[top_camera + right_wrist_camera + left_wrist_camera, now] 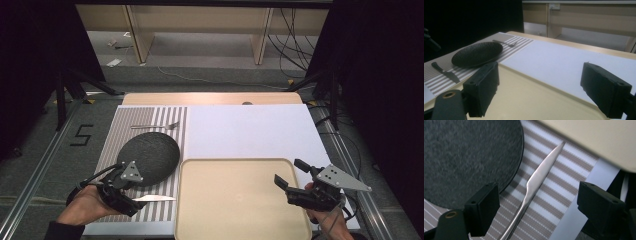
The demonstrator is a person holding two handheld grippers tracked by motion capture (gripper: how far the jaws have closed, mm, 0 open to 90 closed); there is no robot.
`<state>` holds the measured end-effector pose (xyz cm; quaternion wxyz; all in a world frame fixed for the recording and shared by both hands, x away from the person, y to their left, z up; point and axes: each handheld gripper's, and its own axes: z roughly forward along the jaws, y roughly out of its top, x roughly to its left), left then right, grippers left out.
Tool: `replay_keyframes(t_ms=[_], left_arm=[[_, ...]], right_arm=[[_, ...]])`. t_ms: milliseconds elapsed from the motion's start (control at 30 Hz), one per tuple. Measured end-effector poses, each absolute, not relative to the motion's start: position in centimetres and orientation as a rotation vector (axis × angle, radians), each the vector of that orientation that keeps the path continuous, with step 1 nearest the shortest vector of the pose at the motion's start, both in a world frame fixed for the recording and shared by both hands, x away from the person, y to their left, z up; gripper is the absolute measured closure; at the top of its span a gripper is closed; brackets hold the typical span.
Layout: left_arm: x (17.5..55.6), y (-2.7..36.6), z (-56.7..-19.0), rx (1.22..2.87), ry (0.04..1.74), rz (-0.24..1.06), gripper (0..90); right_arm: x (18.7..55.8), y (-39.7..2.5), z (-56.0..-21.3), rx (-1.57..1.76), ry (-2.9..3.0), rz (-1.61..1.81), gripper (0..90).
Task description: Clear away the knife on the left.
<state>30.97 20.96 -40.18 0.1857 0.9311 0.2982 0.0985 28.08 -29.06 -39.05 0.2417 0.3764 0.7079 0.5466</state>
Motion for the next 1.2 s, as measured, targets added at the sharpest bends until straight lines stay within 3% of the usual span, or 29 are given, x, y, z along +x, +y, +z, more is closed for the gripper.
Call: replay_keyframes(t_ms=[467,1200], left_arm=[[33.0,22.9,-43.3,2.747,0.948,0.183,23.5],[34.8,22.2,-45.8,2.902,0.918,0.047,47.7]], right_arm=[[28.1,-29.1,-39.1,1.028,1.933,1.496,16.4],[28.2,-29.0,-39.1,1.026,1.946,1.489,16.5]])
